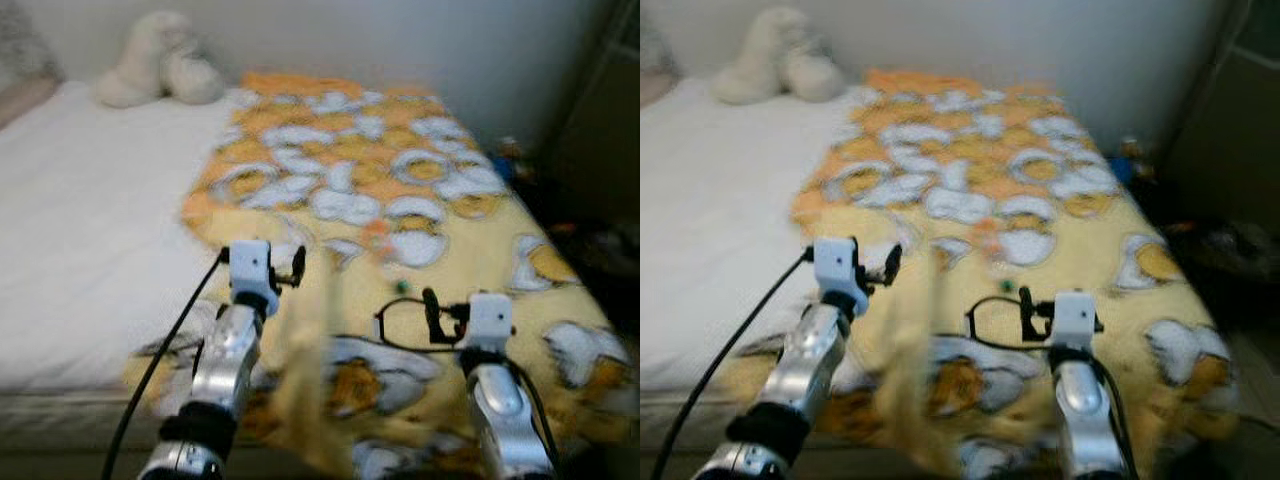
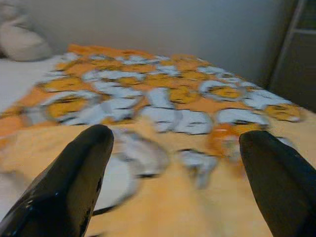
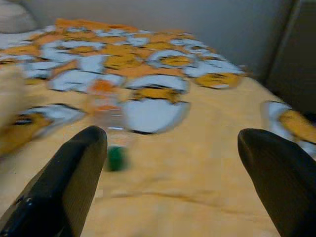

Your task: Clean up the room

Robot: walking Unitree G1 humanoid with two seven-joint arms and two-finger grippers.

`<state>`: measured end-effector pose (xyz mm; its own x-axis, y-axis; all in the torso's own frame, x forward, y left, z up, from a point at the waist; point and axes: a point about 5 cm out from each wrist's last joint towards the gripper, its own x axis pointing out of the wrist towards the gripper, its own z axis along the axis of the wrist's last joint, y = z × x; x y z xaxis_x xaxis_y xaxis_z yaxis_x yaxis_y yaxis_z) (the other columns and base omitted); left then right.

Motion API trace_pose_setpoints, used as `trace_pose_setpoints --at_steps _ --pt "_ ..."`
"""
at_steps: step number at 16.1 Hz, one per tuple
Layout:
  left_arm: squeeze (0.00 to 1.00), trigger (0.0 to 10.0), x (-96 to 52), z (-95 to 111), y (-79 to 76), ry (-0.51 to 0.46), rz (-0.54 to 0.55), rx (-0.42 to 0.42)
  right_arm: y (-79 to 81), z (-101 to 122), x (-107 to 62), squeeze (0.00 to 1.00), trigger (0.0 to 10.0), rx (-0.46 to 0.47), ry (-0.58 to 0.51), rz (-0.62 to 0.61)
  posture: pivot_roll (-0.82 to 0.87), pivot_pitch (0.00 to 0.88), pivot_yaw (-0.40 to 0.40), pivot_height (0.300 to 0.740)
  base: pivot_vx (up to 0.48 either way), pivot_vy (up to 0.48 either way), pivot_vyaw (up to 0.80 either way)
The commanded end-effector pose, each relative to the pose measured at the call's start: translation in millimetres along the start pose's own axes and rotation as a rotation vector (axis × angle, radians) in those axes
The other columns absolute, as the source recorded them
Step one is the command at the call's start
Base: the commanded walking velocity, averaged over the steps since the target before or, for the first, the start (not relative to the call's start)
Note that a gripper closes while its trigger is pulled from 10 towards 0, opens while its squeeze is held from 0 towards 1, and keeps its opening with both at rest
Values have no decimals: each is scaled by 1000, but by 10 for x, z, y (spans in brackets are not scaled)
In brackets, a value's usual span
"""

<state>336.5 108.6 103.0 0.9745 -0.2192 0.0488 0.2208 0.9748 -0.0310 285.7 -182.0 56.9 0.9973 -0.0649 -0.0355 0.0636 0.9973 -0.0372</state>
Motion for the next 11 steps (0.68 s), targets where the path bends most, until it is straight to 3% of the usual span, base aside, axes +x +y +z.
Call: trace_pose_setpoints --at_steps 1,6,8,9,10,11 --pt "1000 10000 40 9 -129 2 -45 1 -96 9 -17 1000 10000 -7 -5 -28 90 0 15 740 337 -337 0" --pt "1000 10000 35 -11 -139 5 -48 17 -83 -16 -48 1000 10000 -13 3 -20 88 0 15 740 338 -337 0" --pt "1000 10000 35 -44 -92 22 -29 110 -62 -25 -48 1000 10000 -24 11 -6 91 0 14 740 202 -127 0" --pt "804 10000 33 -54 -96 29 -49 117 -53 -31 -50 1000 10000 -26 16 -2 91 0 13 740 0 0 -656" --pt "0 10000 37 -90 -72 67 -52 128 -31 -38 -49 1000 10000 -32 24 7 92 0 14 740 0 0 -644" --pt "0 10000 40 -101 -48 79 -40 123 -22 -41 -49 1000 10000 -34 27 9 93 0 14 740 0 480 -644"
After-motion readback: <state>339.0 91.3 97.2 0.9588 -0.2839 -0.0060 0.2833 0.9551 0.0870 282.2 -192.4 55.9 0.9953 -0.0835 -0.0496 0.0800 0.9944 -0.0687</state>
